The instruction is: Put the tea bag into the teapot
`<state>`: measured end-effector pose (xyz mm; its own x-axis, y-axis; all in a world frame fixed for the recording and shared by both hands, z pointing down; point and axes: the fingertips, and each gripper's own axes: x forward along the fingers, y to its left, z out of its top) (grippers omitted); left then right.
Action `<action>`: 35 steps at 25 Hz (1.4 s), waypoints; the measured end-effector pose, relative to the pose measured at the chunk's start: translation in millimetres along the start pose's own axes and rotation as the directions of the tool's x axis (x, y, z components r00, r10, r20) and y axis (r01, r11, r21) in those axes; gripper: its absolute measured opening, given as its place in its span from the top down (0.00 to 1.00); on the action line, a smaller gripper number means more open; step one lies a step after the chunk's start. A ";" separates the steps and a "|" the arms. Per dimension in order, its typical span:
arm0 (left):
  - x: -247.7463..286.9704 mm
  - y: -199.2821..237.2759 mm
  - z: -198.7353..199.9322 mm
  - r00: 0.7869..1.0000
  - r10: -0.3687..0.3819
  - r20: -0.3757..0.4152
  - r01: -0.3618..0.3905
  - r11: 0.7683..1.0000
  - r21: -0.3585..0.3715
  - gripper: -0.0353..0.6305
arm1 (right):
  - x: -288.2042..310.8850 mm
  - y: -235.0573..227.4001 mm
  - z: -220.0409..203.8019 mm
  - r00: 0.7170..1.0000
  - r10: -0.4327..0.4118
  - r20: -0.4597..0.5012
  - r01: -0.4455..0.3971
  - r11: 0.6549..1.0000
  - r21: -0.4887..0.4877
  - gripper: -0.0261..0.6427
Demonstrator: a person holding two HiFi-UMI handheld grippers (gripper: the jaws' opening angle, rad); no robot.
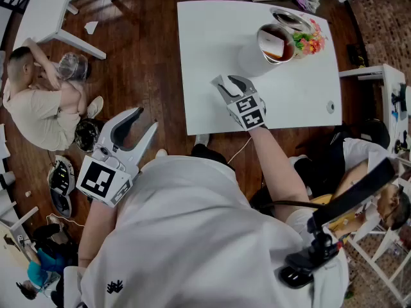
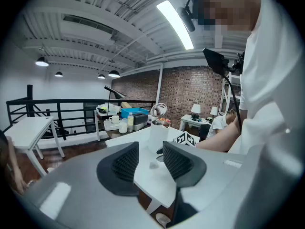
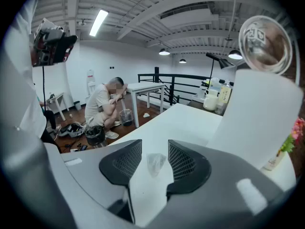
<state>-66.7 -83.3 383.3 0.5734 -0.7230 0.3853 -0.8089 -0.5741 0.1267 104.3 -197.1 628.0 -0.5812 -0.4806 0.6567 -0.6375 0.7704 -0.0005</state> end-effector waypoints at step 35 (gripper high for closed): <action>-3.8 8.6 3.0 0.999 0.012 0.045 -0.012 1.000 0.005 0.75 | -16.4 -16.2 16.7 0.999 -0.043 -0.007 0.043 0.999 -0.010 0.86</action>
<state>-75.5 -86.7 380.2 0.5692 -0.7462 0.3453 -0.8151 -0.5673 0.1176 115.7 -208.7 604.6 -0.5496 -0.5106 0.6612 -0.6568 0.7533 0.0358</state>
